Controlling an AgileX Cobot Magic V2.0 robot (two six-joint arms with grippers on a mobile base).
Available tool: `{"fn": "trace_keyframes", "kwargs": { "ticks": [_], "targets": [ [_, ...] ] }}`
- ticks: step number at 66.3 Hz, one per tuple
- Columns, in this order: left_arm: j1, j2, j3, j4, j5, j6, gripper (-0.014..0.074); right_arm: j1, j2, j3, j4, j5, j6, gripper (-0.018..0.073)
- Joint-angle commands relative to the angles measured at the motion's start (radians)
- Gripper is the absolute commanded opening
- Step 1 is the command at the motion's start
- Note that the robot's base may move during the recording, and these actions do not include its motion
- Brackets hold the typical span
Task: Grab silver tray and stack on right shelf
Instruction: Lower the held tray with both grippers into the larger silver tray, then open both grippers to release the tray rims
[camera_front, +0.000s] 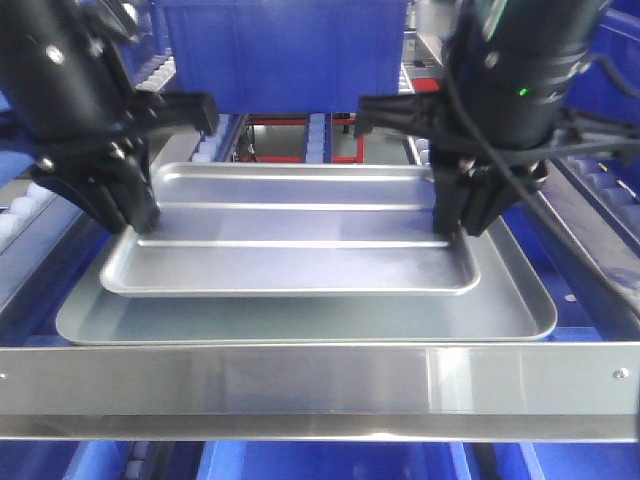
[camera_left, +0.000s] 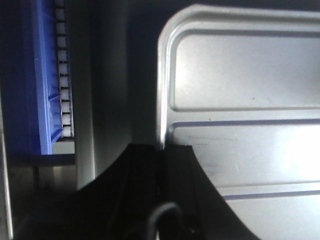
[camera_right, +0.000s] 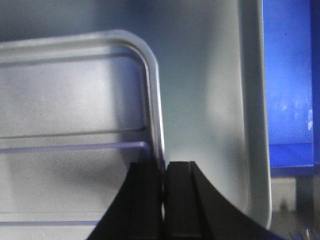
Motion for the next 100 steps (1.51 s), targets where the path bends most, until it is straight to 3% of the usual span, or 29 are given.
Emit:
{"fn": "trace_keyframes", "kwargs": {
  "ticks": [1,64,73,82,86,92,96,100],
  "targets": [
    [0.005,0.003,-0.043,0.010,-0.055,0.015,-0.0099,-0.021,0.005,-0.059,-0.055,-0.086,-0.004,0.0052],
    [0.005,0.078,-0.053,-0.017,-0.070,0.015,-0.0099,-0.028,0.062,-0.080,-0.054,-0.082,-0.003,0.0059],
    [0.005,0.078,-0.063,-0.042,-0.093,0.015,-0.0097,-0.028,0.062,-0.080,-0.052,-0.073,-0.003,0.0151],
    [0.005,0.080,-0.065,-0.066,-0.074,0.015,-0.0087,-0.028,0.062,-0.080,-0.040,-0.071,-0.003,0.0340],
    [0.005,0.085,-0.065,-0.066,-0.050,0.015,-0.0009,-0.028,0.062,-0.080,-0.040,-0.073,-0.003,0.0433],
    [0.007,0.092,-0.067,-0.069,-0.059,0.015,0.0203,-0.028,0.062,-0.080,-0.040,-0.074,-0.003,0.0514],
    [0.007,0.092,-0.072,-0.096,-0.088,0.011,0.0309,-0.028,0.062,-0.080,-0.040,-0.074,-0.003,0.0512],
    [0.007,0.092,-0.083,-0.102,-0.104,0.011,0.0340,-0.028,0.060,-0.082,-0.040,-0.070,-0.003,0.0461]
  ]
}}
